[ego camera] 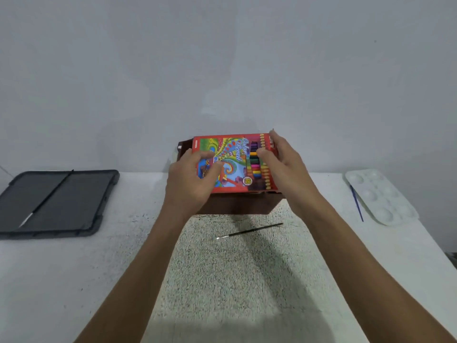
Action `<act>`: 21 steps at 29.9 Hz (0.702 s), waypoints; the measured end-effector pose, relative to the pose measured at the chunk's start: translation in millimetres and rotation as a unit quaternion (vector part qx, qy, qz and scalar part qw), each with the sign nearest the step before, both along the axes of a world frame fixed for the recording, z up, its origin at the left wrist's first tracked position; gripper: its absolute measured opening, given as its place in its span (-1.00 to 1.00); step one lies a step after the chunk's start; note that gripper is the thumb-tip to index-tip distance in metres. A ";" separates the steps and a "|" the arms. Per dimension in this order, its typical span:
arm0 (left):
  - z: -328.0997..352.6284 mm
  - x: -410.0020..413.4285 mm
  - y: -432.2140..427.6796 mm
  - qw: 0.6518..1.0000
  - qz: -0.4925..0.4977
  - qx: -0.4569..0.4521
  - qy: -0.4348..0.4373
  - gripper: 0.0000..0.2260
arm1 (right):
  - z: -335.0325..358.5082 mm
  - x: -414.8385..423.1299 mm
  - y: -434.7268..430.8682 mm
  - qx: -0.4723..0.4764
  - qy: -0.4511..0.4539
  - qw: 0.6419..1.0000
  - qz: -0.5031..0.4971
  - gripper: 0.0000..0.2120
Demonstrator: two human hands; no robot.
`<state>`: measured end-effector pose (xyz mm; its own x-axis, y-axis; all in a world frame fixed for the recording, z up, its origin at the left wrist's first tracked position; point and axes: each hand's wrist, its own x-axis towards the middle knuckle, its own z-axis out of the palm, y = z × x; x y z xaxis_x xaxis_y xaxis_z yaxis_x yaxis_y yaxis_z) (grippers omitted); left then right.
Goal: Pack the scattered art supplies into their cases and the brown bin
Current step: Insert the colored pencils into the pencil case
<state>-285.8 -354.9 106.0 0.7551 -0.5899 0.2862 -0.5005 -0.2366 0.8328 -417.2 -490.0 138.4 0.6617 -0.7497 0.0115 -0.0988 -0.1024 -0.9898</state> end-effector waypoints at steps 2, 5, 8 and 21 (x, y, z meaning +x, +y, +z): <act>-9.5 16.7 -16.6 1.000 0.000 0.026 0.014 -0.71 | -6.2 16.0 -13.6 -0.012 0.034 0.999 -0.001 -0.48; -23.6 41.2 -36.7 0.996 -0.018 0.082 0.041 -0.72 | -27.8 40.2 -34.7 -0.036 0.084 0.996 -0.006 -0.45; -32.7 59.0 -52.8 0.984 -0.045 0.166 0.040 -0.65 | -53.6 58.3 -52.9 -0.052 0.139 0.989 0.000 -0.41; -85.8 86.7 -82.2 0.952 -0.070 0.290 0.072 -0.52 | -105.4 87.0 -83.5 0.001 0.229 0.973 0.021 -0.45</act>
<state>-199.1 -437.1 20.2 0.6638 -0.7149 -0.2195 -0.4509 -0.6168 0.6451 -330.2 -573.5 33.0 0.6280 -0.7211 -0.2926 -0.5245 -0.1145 -0.8437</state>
